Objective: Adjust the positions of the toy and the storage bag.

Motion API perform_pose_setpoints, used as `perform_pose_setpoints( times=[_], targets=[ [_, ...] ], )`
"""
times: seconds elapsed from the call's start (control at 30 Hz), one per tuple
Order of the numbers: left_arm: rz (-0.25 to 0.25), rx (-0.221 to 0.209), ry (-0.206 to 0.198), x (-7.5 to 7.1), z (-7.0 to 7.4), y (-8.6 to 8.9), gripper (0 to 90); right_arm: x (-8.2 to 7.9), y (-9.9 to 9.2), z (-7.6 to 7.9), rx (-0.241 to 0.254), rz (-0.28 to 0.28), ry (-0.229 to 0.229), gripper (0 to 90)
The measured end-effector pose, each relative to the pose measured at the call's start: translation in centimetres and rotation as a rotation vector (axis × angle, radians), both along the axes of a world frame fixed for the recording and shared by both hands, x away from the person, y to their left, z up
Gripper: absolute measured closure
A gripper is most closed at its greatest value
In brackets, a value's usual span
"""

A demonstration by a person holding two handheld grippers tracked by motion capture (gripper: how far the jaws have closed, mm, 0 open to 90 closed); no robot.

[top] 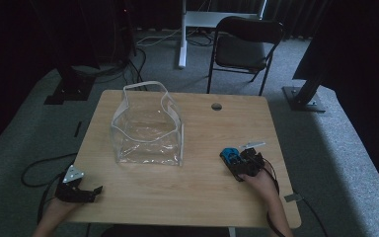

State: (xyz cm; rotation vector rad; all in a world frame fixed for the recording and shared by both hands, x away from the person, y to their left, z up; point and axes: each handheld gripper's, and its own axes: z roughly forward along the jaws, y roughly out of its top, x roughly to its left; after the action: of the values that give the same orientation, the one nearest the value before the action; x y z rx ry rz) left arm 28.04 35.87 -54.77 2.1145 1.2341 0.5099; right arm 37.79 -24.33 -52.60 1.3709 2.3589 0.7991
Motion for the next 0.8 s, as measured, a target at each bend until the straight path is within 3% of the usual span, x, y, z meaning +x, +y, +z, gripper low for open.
perform_pose_setpoints(
  times=[0.27, 0.37, 0.8],
  targets=[
    [0.001, 0.000, 0.000, 0.00, 0.00, 0.00, 0.8, 0.37, 0.39, -0.55, -0.021, 0.029, 0.030, 19.6],
    [0.001, 0.000, 0.000, -0.01, 0.00, -0.01, 0.8, 0.29, 0.68, -0.51, -0.035, 0.045, 0.021, 23.8],
    [0.003, 0.000, 0.000, -0.01, 0.00, -0.01, 0.8, 0.01, 0.55, -0.42, -0.016, 0.022, 0.024, 25.2]
  ],
)
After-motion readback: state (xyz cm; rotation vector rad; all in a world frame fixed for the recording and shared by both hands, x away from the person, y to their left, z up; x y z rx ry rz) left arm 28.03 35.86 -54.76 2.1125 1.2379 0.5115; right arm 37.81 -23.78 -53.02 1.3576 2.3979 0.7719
